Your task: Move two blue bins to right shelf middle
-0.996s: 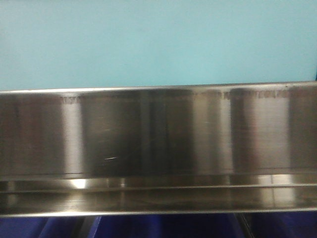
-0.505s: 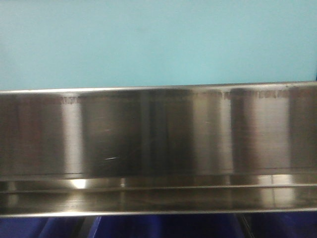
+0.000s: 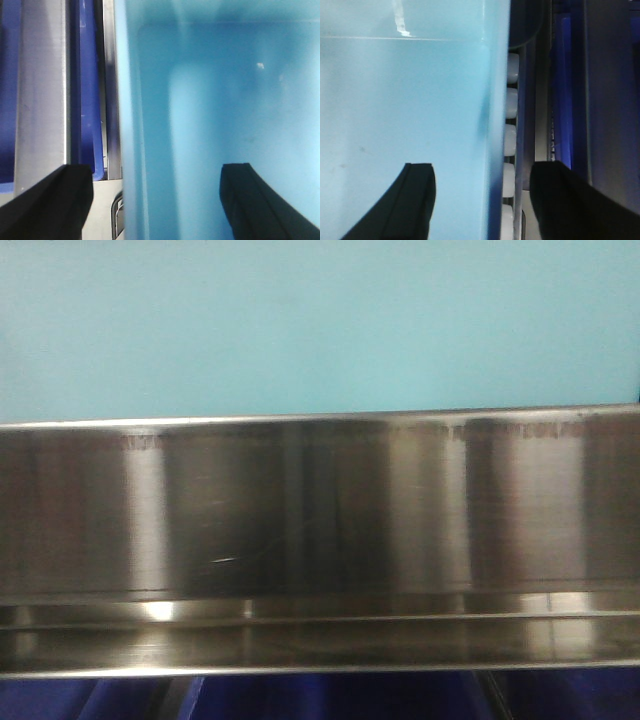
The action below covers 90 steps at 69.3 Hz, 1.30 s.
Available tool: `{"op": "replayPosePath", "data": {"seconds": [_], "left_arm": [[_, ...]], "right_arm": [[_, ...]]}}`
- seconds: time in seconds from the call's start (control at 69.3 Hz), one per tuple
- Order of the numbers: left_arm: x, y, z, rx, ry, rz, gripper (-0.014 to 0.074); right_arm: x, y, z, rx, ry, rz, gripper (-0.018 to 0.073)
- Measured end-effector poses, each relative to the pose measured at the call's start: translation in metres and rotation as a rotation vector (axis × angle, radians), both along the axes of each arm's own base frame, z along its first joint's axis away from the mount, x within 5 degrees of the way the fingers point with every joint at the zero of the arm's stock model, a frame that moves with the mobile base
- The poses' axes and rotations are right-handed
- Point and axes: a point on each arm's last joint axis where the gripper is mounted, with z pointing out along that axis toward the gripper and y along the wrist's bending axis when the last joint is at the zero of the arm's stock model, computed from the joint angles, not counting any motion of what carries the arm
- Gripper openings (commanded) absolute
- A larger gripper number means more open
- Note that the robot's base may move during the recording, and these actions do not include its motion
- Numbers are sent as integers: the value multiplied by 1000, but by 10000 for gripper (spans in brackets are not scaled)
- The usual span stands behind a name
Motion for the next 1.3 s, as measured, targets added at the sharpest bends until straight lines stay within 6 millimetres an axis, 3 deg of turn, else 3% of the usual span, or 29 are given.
{"op": "replayPosePath", "data": {"seconds": [1.068, 1.183, 1.299], "left_arm": [[3, 3, -2, 62, -13, -26, 418], [3, 3, -2, 62, -13, -26, 356], [4, 3, -2, 58, -14, -27, 205]], "right_arm": [[0, 0, 0, 0, 0, 0, 307], [0, 0, 0, 0, 0, 0, 306], [0, 0, 0, 0, 0, 0, 230]]}}
